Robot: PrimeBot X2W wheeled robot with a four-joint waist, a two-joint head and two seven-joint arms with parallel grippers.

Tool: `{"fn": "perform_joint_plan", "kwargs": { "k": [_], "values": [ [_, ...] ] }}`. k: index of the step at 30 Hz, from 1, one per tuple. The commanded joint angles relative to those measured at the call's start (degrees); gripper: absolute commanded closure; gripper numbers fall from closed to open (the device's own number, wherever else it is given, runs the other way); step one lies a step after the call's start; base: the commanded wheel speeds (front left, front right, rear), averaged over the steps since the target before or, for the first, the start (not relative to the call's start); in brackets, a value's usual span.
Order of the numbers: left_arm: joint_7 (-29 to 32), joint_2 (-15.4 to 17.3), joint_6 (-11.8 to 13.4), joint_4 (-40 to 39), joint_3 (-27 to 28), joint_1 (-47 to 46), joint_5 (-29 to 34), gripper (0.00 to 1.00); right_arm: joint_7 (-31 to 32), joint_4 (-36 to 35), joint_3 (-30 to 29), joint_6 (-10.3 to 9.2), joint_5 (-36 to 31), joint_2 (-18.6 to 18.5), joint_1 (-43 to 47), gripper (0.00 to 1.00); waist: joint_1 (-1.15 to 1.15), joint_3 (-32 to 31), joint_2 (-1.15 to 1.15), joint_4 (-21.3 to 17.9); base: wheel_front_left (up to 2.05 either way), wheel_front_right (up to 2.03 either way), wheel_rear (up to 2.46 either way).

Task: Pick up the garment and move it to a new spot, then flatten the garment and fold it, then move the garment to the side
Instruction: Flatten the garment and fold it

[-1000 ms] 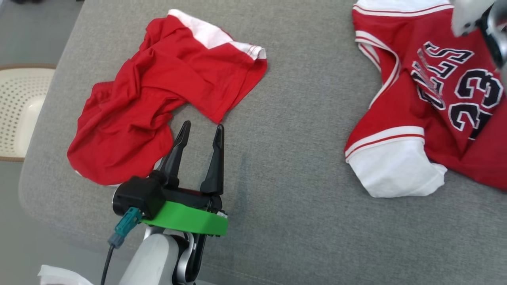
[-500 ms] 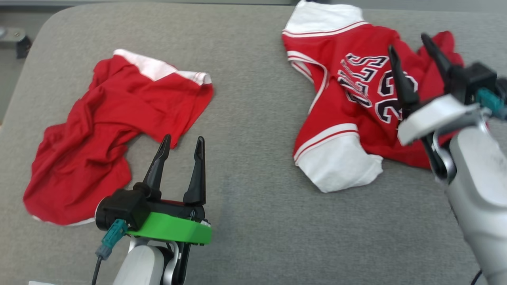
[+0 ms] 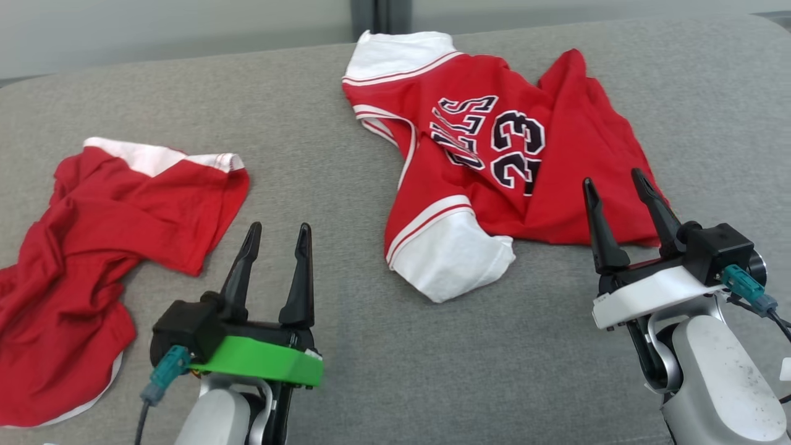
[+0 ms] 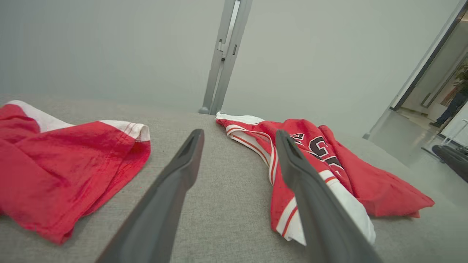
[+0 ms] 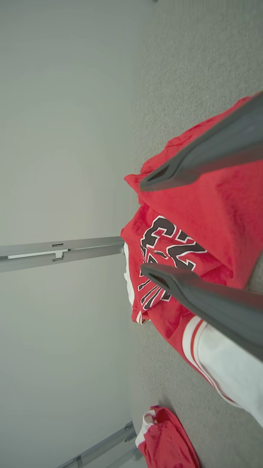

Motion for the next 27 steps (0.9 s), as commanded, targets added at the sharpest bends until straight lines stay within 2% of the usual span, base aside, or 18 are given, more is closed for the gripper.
{"fn": "perform_joint_plan", "kwargs": {
  "k": [1,4,11,12,17,25,26,27],
  "values": [
    [0.04,0.2,-0.79,0.91,-0.57,0.82,-3.81,0.0,-0.16,-0.57,-0.31,0.0,-0.59,0.23,0.38,0.0,0.0,-0.06,0.0,-1.84,0.0,0.0,0.0],
    [0.04,0.13,-2.39,4.51,-4.48,-0.73,-5.92,0.0,-0.17,-1.32,-0.58,0.0,0.22,0.56,0.41,0.0,0.0,0.16,0.0,-2.34,0.0,0.0,0.0],
    [1.83,0.21,-3.9,16.95,-14.07,-5.3,-10.51,0.0,-0.17,-1.22,-0.93,0.0,-0.2,-0.36,0.11,0.0,0.0,1.05,0.0,-3.57,0.0,0.0,0.0],
    [3.13,0.17,-4.13,18.89,-16.87,-6.32,-13.23,0.0,-0.17,-1.25,-1.02,0.0,-0.81,-0.45,-0.2,0.0,0.0,1.33,0.0,-4.03,0.0,0.0,0.0],
    [4.66,0.22,-4.38,21.92,-20.69,-8.74,-18.23,0.0,-0.17,-1.36,-1.46,0.0,-1.2,0.15,-0.17,0.0,0.0,1.98,0.0,-5.22,0.0,0.0,0.0],
    [2.18,0.21,-4.43,24.57,-23.95,-11.76,-21.65,0.0,-0.17,-1.24,-2.41,0.0,-1.85,0.77,-0.1,0.0,0.0,2.8,0.0,-7.11,0.0,0.0,0.0],
    [1.83,0.21,-4.44,24.49,-24.44,-12.01,-21.82,0.61,-0.17,-1.13,-2.58,0.0,-1.98,0.84,-0.01,0.0,0.0,2.83,0.0,-7.22,0.0,0.0,0.0],
    [1.38,0.29,-4.44,24.42,-24.66,-12.27,-21.99,1.0,-0.17,-0.98,-2.78,0.0,-2.08,0.93,0.1,0.0,0.0,2.85,0.0,-7.32,0.0,0.0,0.0]
  ]
}}
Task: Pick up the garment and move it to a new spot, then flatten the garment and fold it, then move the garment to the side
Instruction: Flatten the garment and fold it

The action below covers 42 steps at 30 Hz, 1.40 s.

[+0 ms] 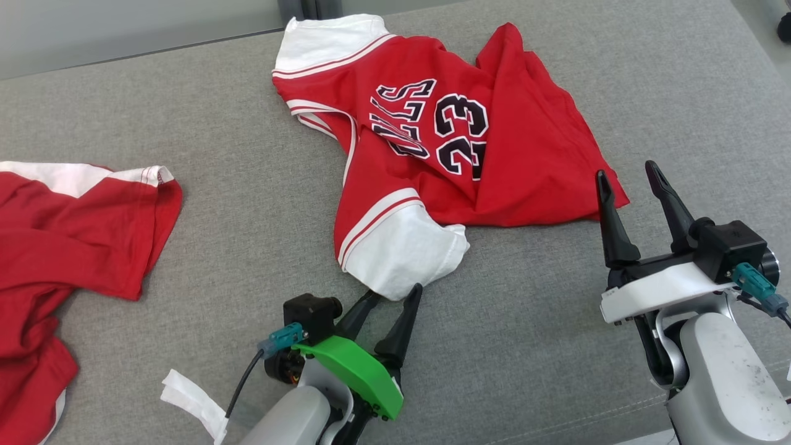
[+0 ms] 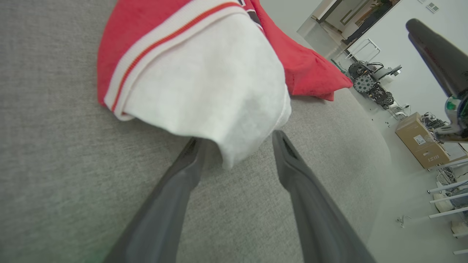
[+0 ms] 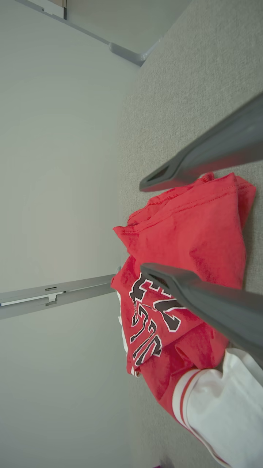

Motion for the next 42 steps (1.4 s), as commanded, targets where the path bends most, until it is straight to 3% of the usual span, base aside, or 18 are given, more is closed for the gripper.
{"fn": "perform_joint_plan", "kwargs": {
  "k": [1,6,22,29,30,31,32,38,42],
  "values": [
    [-0.63,0.5,-0.27,-0.07,0.02,-0.94,-0.52,1.0,-0.17,0.18,-0.38,0.0,-0.43,0.2,0.13,0.0,0.0,0.1,0.0,-0.19,0.0,0.0,0.0],
    [-1.7,1.33,-0.28,-0.98,2.62,-1.23,-0.78,1.0,-0.17,1.72,-1.41,0.0,-2.24,0.32,1.11,0.0,0.0,-0.57,0.0,0.07,0.0,0.0,0.0],
    [-1.69,0.43,1.53,-16.47,31.29,8.37,12.34,1.0,-0.17,13.0,-8.22,0.0,-5.35,4.02,2.61,0.0,0.0,-4.01,0.0,3.13,0.0,0.0,0.0],
    [-1.62,0.36,2.34,-13.26,28.14,10.55,17.03,0.98,-0.17,16.53,-7.71,0.0,-5.84,4.66,1.05,0.0,0.0,-3.84,0.0,3.65,0.0,0.0,0.0],
    [-1.62,0.35,2.68,-12.47,27.49,10.63,17.36,0.83,-0.17,16.76,-7.37,0.0,-5.66,4.71,0.87,0.0,0.0,-3.81,0.0,3.7,0.0,0.0,0.0],
    [-1.61,0.3,3.25,-11.31,26.67,10.64,17.85,0.56,-0.17,16.93,-6.74,0.0,-5.24,4.74,0.67,0.0,0.0,-3.8,0.0,3.79,0.0,0.0,0.0],
    [-1.62,0.28,3.77,-10.67,26.09,10.44,18.41,0.0,-0.17,17.12,-6.25,0.0,-5.03,4.68,0.64,0.0,0.0,-3.8,0.0,3.89,0.0,0.0,0.0],
    [-1.63,0.29,7.35,-13.0,26.64,9.49,19.45,0.0,-0.17,17.67,-2.05,0.0,-2.3,3.38,1.49,0.0,0.0,-4.16,0.0,5.11,0.0,0.0,0.0],
    [-1.62,0.27,8.19,-17.51,27.44,10.67,19.35,0.0,-0.17,18.07,-1.64,0.0,-1.39,2.71,1.55,0.0,0.0,-4.38,0.0,6.22,0.0,0.0,0.0]
  ]
}}
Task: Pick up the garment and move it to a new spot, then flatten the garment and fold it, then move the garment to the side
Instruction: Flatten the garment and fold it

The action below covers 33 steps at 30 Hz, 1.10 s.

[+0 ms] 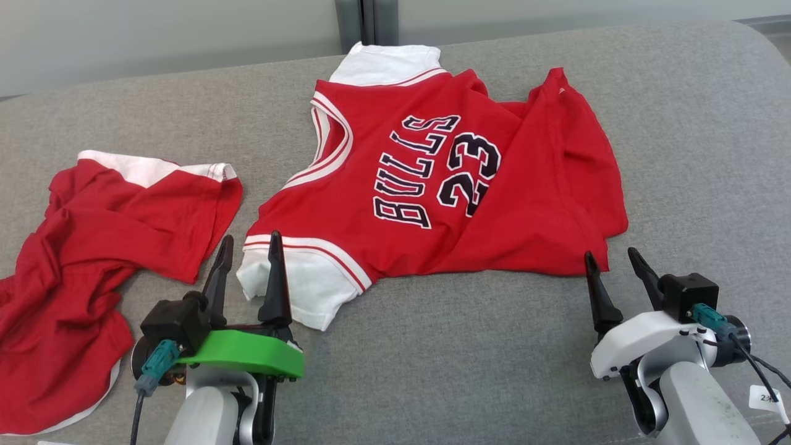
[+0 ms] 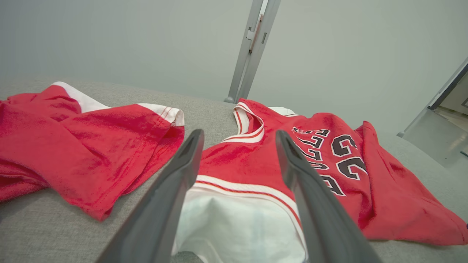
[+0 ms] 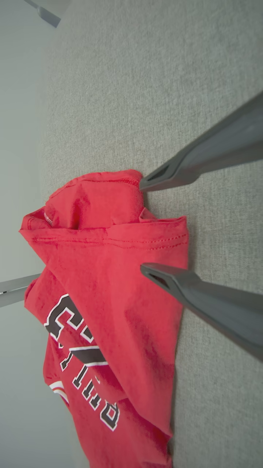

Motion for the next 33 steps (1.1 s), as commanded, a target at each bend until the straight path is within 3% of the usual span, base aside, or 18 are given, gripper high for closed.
{"fn": "perform_joint_plan", "kwargs": {
  "k": [1,16,22,23,25,26,33],
  "values": [
    [-0.01,0.27,0.45,-1.15,0.24,1.01,-0.17,0.0,-0.17,0.31,0.32,0.0,0.46,-0.27,-0.06,0.0,0.0,-0.21,0.0,0.86,0.0,0.0,0.0],
    [-0.03,0.27,0.84,-4.14,-3.01,2.39,-0.5,0.0,1.17,11.79,4.85,0.0,6.45,-3.85,-7.57,0.0,0.0,0.85,0.0,5.49,0.0,0.0,0.0],
    [-0.03,0.26,1.05,-3.86,-2.96,2.26,-1.06,0.0,0.66,12.79,7.37,0.0,9.4,-4.55,-9.04,0.0,0.0,1.37,0.0,6.29,0.0,0.0,0.0],
    [-0.03,0.27,1.02,-3.81,-2.88,2.31,-1.26,0.0,0.55,12.28,7.92,0.0,9.94,-4.71,-9.22,0.38,0.0,1.39,0.0,6.3,0.0,0.0,0.0],
    [-0.03,0.26,1.12,-3.78,-2.73,2.37,-1.5,0.0,0.3,11.15,8.54,0.0,10.84,-5.37,-9.34,1.0,0.0,1.36,0.0,6.21,0.0,0.0,0.0],
    [-0.03,0.26,1.35,-3.62,-2.36,2.75,-2.05,0.0,-0.15,5.71,8.53,0.0,11.54,-7.06,-8.1,1.0,0.0,0.57,0.0,5.03,0.0,0.0,0.0],
    [-0.03,0.26,1.45,-3.87,-2.33,3.3,-2.23,0.0,-0.16,-2.0,7.09,0.0,11.13,-8.01,-4.41,1.0,0.0,-0.28,0.0,2.66,0.0,0.0,0.0]
  ]
}}
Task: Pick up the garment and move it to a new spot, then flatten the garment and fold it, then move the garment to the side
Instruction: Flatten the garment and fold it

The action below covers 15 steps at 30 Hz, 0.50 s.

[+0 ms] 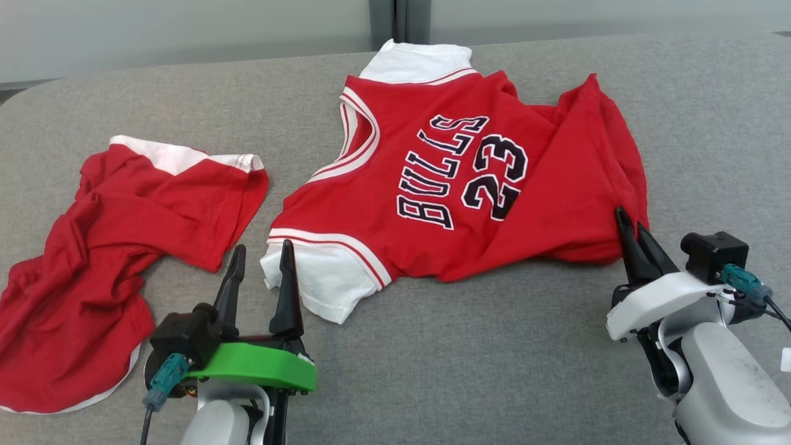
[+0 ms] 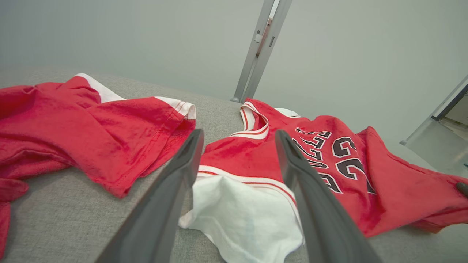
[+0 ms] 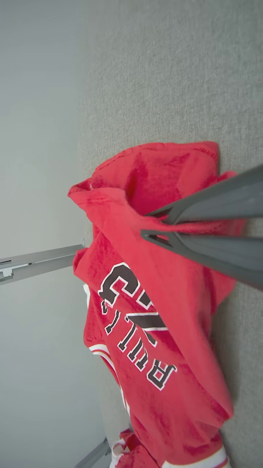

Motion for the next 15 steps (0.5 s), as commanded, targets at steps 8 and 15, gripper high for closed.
{"fn": "perform_joint_plan", "kwargs": {
  "k": [8,15],
  "values": [
    [-0.02,0.26,-0.19,0.09,-0.21,0.93,-0.18,0.0,2.89,-11.49,-0.63,0.0,0.26,-2.48,5.5,1.0,0.0,-0.75,0.0,-2.7,0.0,0.0,0.0],
    [-0.03,0.26,-0.35,0.05,-1.32,-0.86,-0.81,0.0,8.55,-19.55,-3.68,0.0,-1.86,-4.64,2.92,1.0,0.0,1.08,0.0,-0.91,0.0,0.0,0.0]
  ]
}}
